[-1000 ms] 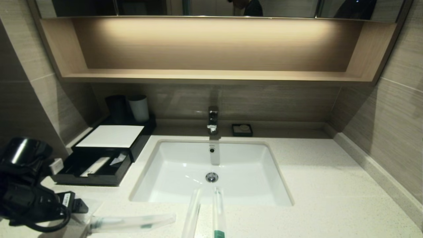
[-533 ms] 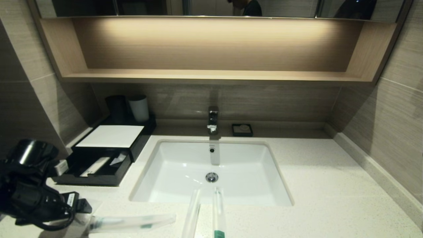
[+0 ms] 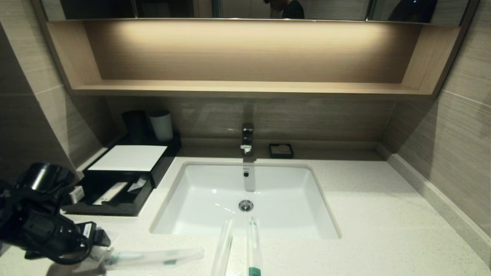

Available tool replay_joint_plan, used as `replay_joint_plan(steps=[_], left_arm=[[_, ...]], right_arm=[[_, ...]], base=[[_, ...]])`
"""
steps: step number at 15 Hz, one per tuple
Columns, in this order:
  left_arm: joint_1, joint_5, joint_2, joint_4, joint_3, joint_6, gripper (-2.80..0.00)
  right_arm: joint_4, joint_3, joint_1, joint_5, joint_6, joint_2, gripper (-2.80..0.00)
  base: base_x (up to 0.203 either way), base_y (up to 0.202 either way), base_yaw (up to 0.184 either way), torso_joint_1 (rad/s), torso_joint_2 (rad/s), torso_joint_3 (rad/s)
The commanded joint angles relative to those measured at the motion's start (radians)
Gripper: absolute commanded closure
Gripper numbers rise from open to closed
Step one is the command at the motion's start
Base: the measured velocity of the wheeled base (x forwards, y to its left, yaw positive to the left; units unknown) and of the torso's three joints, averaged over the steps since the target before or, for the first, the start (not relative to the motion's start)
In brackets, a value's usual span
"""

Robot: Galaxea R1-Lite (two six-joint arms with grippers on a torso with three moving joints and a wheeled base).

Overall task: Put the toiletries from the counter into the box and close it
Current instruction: Pick up the bathroom toiletry

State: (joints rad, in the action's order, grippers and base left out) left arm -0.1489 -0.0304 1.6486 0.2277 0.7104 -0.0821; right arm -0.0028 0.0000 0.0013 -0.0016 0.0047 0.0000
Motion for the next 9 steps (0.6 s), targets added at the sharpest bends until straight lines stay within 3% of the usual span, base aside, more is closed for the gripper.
replay_joint_plan(steps=[1,9], left_arm=[[0.0,0.012,0.011,0.0,0.001,-0.001,-2.8],[0.0,0.021,0.037,-0.007,0.0,-0.001,-2.8]], right_arm=[[0.0,0.002,0.0,0.0,0.0,0.0,0.0],[0.0,0.002,0.0,0.0,0.0,0.0,0.0]], base=[[0.0,0.0,0.0,0.0,0.0,0.0],[0.0,0.0,0.0,0.0,0.0,0.0]])
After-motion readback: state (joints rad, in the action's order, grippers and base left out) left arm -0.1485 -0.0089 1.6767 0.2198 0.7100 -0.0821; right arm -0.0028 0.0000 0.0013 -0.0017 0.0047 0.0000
